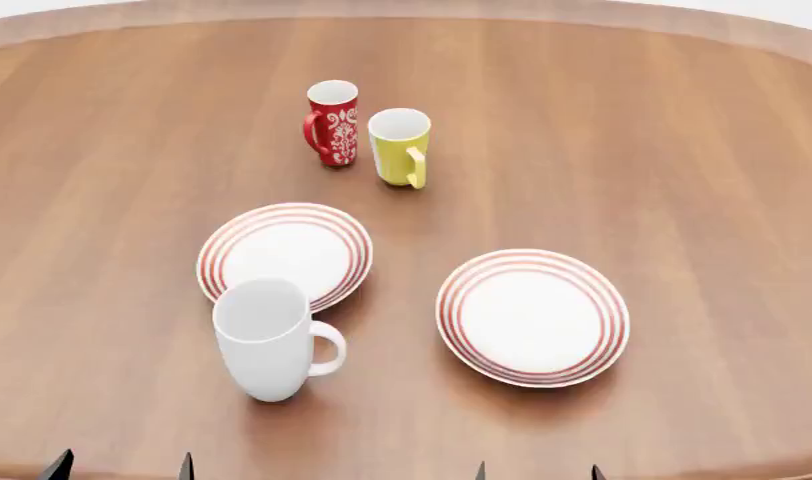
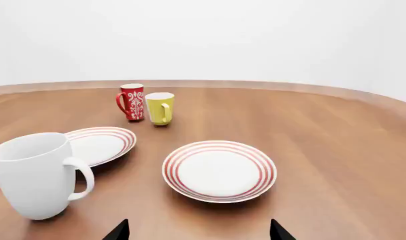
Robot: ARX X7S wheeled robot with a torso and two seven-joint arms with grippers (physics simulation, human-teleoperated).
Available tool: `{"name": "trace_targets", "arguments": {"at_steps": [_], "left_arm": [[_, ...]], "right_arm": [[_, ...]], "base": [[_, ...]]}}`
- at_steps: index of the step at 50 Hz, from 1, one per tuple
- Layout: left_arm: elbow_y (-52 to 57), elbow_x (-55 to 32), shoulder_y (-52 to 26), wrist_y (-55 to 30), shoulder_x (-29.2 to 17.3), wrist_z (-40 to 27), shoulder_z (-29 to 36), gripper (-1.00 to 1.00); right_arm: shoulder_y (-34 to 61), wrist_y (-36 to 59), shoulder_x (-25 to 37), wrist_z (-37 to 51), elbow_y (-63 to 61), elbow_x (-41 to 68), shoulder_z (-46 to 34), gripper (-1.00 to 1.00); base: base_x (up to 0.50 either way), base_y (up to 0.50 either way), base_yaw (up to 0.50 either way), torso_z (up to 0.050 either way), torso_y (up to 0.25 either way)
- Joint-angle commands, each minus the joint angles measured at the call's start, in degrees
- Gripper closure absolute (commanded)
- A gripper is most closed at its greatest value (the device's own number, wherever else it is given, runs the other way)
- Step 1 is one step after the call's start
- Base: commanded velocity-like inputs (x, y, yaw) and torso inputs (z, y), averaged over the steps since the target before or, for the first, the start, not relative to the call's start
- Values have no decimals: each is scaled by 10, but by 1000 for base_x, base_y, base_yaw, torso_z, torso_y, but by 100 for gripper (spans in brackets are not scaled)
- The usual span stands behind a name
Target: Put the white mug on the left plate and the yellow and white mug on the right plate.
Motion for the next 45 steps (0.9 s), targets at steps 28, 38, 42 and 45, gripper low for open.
{"name": "trace_targets", "arguments": {"at_steps": [28, 38, 42, 45], "left_arm": [[-35, 0, -24, 8, -33, -60, 44, -100], [-38, -8, -27, 8, -42, -67, 53, -100], [-36, -11, -25, 8, -44, -70, 56, -100], [-33, -12, -24, 8, -46, -72, 60, -100]], "right_arm": [[55, -15, 34, 47, 64, 17, -54, -100], [58, -10, 40, 60, 59, 22, -64, -100], [55, -9, 42, 64, 55, 20, -71, -100], [54, -2, 44, 65, 44, 20, -74, -100]], "base": [[0, 0, 283, 0, 0], [0, 0, 500, 0, 0], [0, 0, 500, 0, 0], [0, 0, 500, 0, 0]]}}
